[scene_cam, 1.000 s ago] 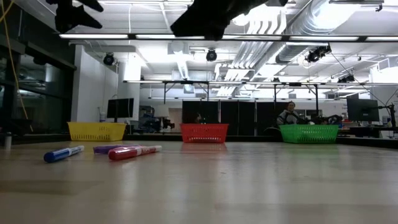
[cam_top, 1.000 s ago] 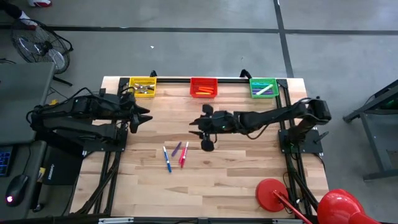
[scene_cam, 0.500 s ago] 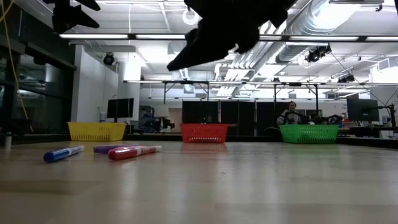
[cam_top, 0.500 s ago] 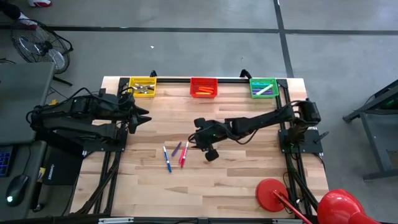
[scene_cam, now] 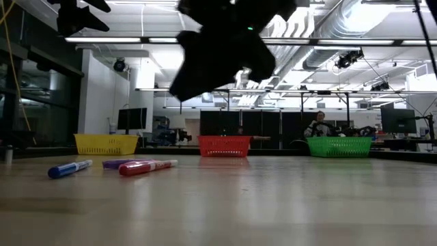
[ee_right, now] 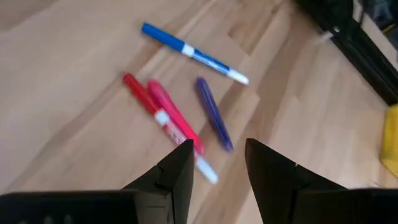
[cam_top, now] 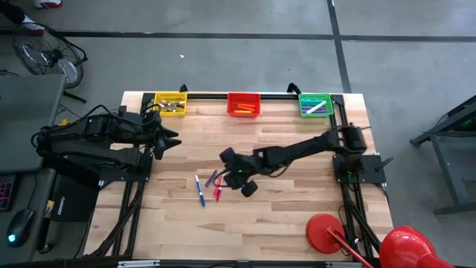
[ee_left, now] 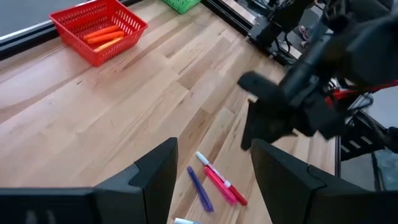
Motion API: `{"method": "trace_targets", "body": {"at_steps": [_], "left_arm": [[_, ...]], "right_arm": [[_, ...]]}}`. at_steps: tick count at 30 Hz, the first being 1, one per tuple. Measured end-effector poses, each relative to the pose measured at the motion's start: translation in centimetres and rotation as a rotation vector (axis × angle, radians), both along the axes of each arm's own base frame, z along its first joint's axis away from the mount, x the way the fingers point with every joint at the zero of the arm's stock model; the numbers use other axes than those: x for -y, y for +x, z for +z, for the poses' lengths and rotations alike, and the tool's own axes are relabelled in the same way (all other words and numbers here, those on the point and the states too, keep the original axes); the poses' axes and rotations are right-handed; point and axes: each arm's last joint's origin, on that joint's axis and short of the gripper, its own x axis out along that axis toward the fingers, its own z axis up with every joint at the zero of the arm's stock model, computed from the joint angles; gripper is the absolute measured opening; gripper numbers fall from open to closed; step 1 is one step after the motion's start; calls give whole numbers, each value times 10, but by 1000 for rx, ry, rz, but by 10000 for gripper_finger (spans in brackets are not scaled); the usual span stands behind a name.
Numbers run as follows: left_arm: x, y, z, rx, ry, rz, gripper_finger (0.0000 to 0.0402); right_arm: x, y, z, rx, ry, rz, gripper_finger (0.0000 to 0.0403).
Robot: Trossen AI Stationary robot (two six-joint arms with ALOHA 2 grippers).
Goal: Pick & Place Markers
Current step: Put the red marker into the yellow bin
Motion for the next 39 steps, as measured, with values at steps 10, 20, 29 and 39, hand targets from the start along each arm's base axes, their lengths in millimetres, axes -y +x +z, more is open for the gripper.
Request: {"method": "trace_targets", "body": {"at_steps": [10,20,29,39], "left_arm": [[0,0,0,4,-20,10,201],[0,0,0,4,-22,7,202],[0,0,0,6,-31,7,202],[1,0,0,7,-64,-16,202]], "right_arm": [[2,26,-12,-165,-59,43,134],[8,18,-18,-266,-53,-16,137],[4,15,-19,-293,-134,31,227],[-2,16,-19,-273,-193,294,239]]}}
